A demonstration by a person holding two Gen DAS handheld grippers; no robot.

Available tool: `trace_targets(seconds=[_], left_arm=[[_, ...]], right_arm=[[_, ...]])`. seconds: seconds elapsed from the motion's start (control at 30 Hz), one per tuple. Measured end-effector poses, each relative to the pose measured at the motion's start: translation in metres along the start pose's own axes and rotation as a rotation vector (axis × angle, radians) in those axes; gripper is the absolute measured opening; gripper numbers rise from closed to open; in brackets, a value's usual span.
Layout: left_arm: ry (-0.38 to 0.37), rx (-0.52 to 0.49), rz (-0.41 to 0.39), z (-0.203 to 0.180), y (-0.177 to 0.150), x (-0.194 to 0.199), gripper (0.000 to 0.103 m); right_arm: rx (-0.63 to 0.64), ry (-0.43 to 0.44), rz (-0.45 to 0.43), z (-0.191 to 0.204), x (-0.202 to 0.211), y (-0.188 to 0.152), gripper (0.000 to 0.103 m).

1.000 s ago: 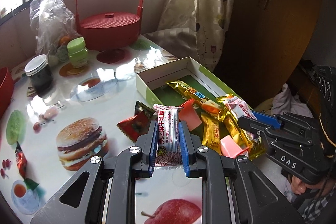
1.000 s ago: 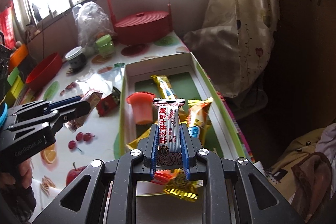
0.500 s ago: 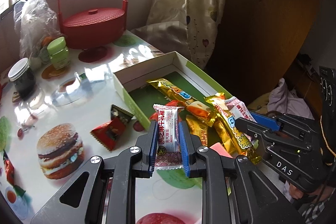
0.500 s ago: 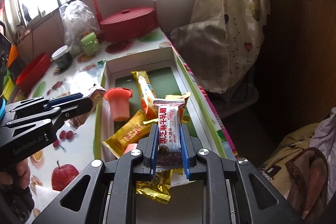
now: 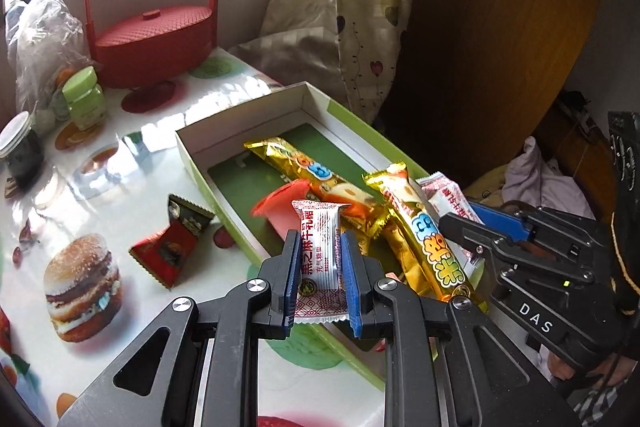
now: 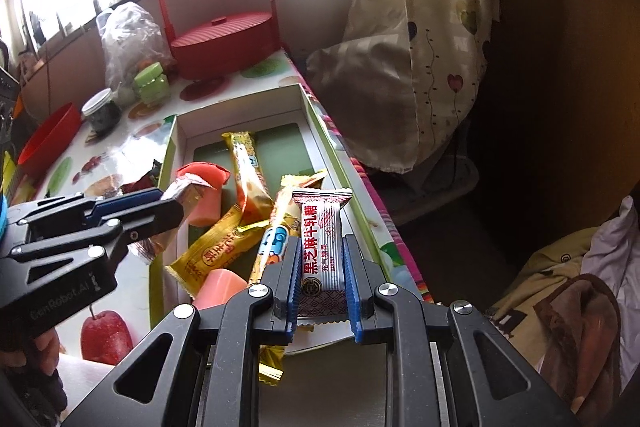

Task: Organize snacks
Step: 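Carry both biscuit packets over the green box with both grippers, then open the right gripper to drop its packet into the box while the left opens too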

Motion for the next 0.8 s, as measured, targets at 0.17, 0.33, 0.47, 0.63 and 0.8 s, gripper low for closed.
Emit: trace_targets(seconds=[0.17,0.33,0.47,0.63,0.8], left_arm=[[-0.007,0.002,0.007,-0.0025,-0.0014,-0.0034,0.021],[-0.013,0.006,0.011,-0.0030,-0.0015,-0.0042,0.021],[-0.013,0.001,0.014,-0.0035,-0.0022,-0.0048,0.021],[-0.011,-0.004,0.028,-0.0052,-0.0026,-0.0074,0.026],[-0.009,0.007,0.033,-0.0028,-0.0041,-0.0085,0.027]], right_arm=[[-0.009,-0.001,0.007,-0.0027,-0.0016,-0.0030,0.019],[-0.020,0.005,0.009,-0.0050,-0.0045,-0.0045,0.019],[-0.023,0.003,0.009,-0.0055,-0.0051,-0.0055,0.019],[-0.023,-0.001,0.011,-0.0061,-0.0052,-0.0053,0.022],[-0.020,-0.014,0.004,-0.0066,-0.0042,-0.0048,0.028]])
Point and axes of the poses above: each gripper's, at about its wrist camera, not at the fingertips, and x roughly against the way its jaws point, z to its left, y to its top, the point moved 6 cm from there along -x, roughly the way its jaws point, and after that the axes turned 15 degrees about y, right-handed, at the moved point
